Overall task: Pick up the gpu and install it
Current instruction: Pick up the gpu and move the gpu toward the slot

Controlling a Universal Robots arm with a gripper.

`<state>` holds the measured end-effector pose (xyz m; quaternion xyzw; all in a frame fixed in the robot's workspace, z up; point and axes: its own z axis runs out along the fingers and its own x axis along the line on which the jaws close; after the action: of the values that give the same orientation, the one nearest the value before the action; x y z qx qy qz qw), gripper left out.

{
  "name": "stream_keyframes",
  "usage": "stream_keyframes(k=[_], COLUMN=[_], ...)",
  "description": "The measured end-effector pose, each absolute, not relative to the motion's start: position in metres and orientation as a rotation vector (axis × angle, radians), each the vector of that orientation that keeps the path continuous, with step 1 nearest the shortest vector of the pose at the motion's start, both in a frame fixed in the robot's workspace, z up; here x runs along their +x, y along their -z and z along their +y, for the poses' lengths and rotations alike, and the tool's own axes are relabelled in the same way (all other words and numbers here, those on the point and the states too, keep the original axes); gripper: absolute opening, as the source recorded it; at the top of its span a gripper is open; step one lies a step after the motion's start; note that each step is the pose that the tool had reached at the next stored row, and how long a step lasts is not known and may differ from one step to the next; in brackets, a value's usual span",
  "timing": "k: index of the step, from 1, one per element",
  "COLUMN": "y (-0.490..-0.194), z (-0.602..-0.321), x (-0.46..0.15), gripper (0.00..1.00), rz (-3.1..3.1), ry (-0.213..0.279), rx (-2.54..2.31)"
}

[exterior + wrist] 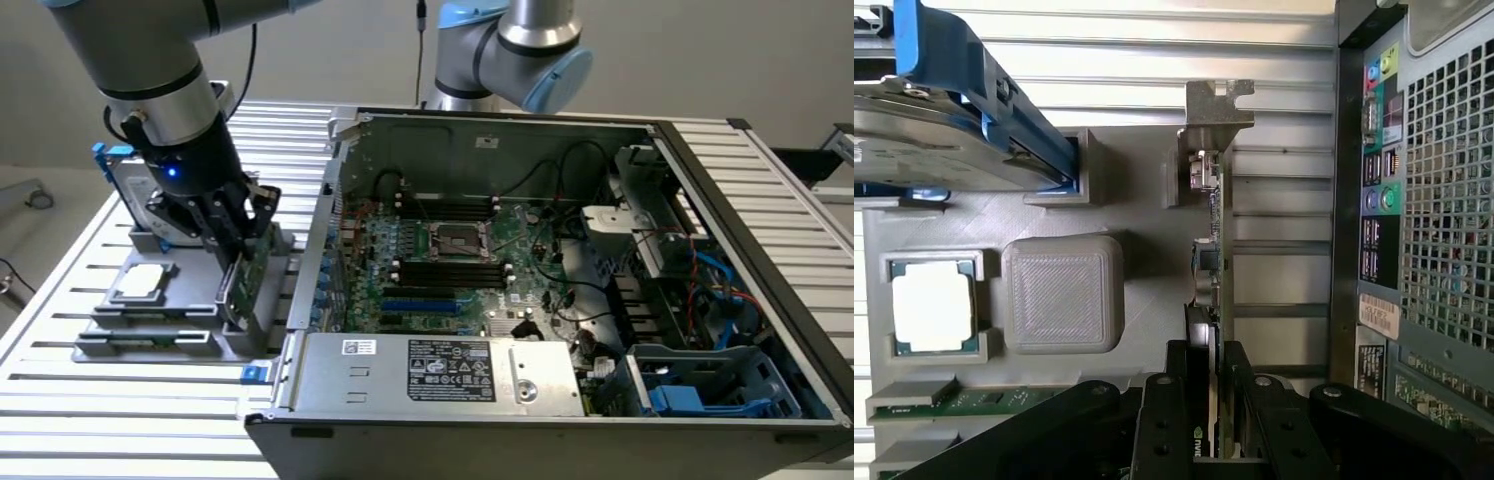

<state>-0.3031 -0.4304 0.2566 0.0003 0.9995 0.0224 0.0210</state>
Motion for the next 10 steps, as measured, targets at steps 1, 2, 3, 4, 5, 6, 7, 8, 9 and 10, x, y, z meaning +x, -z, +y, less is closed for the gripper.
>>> stream_keyframes(k=[1,2,3,4,5,6,7,8,9,10], y=[-0.257,-0.257,-0.257,-0.257,-0.258,-0.259,-0.261,-0.262,-0.264,-0.267], z=[-0.430,-0.430,-0.430,-0.430,-0.430,-0.430,-0.430,-0.430,-0.430,-0.430], x=[-0.303,-0.303,-0.303,-0.303,-0.303,-0.303,-0.303,-0.302,-0.302,-0.302], gripper=[0.26,0.26,0.26,0.26,0.26,0.26,0.26,0.26,0.26,0.26], rz=[3.100,3.100,3.101,3.102,3.104,3.104,3.105,3.106,3.107,3.107], ry=[-0.070,-0.070,-0.070,-0.070,-0.069,-0.070,-0.070,-0.070,-0.070,-0.070], rx=[0.001,0.001,0.001,0.001,0.001,0.001,0.001,0.001,0.001,0.001])
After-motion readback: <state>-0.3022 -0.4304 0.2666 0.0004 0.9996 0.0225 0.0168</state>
